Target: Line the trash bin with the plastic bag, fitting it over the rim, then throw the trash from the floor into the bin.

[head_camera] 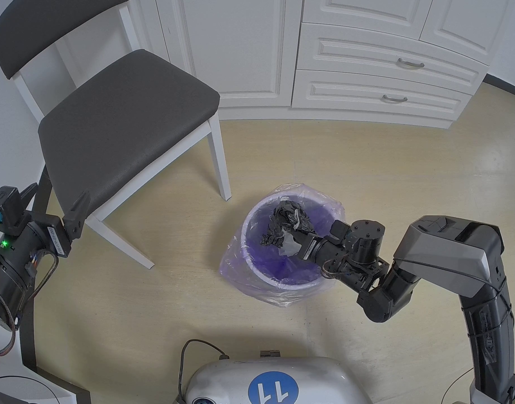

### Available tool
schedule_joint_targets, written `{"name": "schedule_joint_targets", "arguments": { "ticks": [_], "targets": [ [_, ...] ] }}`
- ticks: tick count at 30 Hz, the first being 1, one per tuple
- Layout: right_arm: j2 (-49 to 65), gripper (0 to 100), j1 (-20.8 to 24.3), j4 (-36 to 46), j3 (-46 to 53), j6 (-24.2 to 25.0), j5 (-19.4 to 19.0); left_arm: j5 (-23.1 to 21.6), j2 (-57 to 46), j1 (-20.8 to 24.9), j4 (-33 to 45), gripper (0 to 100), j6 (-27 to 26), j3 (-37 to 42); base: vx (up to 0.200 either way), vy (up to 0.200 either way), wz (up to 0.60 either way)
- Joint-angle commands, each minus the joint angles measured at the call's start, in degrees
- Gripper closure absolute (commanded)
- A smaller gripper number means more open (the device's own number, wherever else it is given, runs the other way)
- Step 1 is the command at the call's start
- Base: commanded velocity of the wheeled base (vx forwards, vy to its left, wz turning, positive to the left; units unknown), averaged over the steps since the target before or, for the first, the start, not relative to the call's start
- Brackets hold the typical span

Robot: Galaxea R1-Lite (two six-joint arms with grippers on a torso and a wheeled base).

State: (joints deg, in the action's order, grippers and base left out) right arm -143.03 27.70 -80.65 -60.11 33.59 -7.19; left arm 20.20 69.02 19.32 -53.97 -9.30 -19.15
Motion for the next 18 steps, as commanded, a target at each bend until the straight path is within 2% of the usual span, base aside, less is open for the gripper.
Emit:
{"name": "schedule_joint_targets", "arguments": {
  "ticks": [1, 6, 18],
  "targets": [
    [1.26, 100, -0.80, 0.76, 0.26, -1.51, -0.19, 0.02, 0.06, -0.07, 0.00, 0, -0.01, -0.01, 0.000, 0.000, 0.00],
    [1.44, 100, -0.80, 2.96, 1.23, -4.67, -0.19, 0.02, 0.06, -0.07, 0.00, 0, -0.01, -0.01, 0.000, 0.000, 0.00],
    [-5.15, 100, 1.04, 2.25, -2.82, -4.23, 1.30, 0.02, 0.15, -0.07, 0.00, 0, -0.10, -0.01, 0.000, 0.000, 0.00]
  ]
}}
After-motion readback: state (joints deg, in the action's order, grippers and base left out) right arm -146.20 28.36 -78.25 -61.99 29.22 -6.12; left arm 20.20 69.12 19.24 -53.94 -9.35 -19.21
